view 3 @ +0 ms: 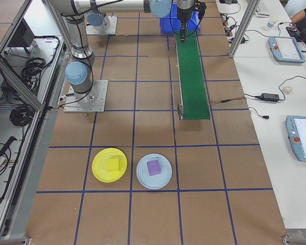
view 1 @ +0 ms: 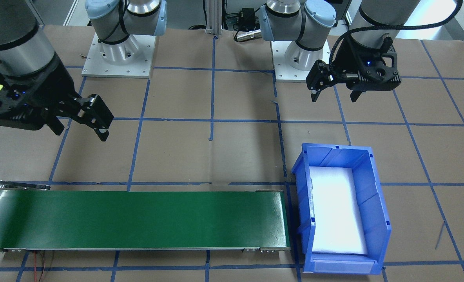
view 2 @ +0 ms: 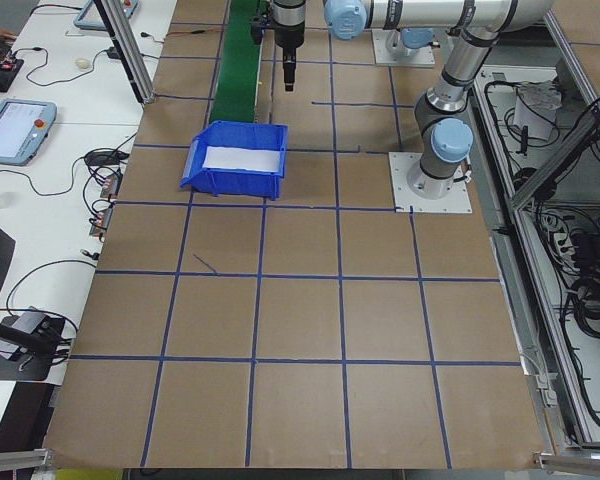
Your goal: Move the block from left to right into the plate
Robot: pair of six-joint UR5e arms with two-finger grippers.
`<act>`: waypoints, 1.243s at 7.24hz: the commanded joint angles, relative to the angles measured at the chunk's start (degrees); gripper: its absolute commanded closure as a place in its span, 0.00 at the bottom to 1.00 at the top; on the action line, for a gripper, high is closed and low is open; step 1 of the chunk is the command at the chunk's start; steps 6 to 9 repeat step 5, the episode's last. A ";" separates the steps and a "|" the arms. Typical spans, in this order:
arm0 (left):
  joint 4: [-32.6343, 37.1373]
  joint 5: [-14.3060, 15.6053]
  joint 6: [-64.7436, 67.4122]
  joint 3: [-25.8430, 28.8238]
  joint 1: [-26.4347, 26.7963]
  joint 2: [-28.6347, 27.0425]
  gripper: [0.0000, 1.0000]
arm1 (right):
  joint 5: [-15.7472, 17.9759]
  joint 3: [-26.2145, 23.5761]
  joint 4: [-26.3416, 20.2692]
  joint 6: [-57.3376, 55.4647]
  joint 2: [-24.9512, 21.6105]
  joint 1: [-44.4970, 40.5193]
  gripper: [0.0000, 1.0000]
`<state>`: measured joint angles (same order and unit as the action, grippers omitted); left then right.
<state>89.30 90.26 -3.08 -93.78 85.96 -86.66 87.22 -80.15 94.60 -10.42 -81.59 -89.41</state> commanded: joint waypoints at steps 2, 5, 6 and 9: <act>0.00 0.00 0.00 0.00 0.00 0.00 0.00 | 1.03 -4.73 0.31 -1.88 -3.82 -0.42 0.00; 0.00 0.00 0.00 0.00 0.00 0.00 0.00 | 0.85 -4.92 0.23 -1.97 -4.36 -0.15 0.00; 0.00 0.00 0.00 0.00 0.00 0.00 0.00 | 0.85 -4.92 0.23 -1.97 -4.36 -0.15 0.00; 0.00 0.00 0.00 0.00 0.00 0.00 0.00 | 0.85 -4.92 0.23 -1.97 -4.36 -0.15 0.00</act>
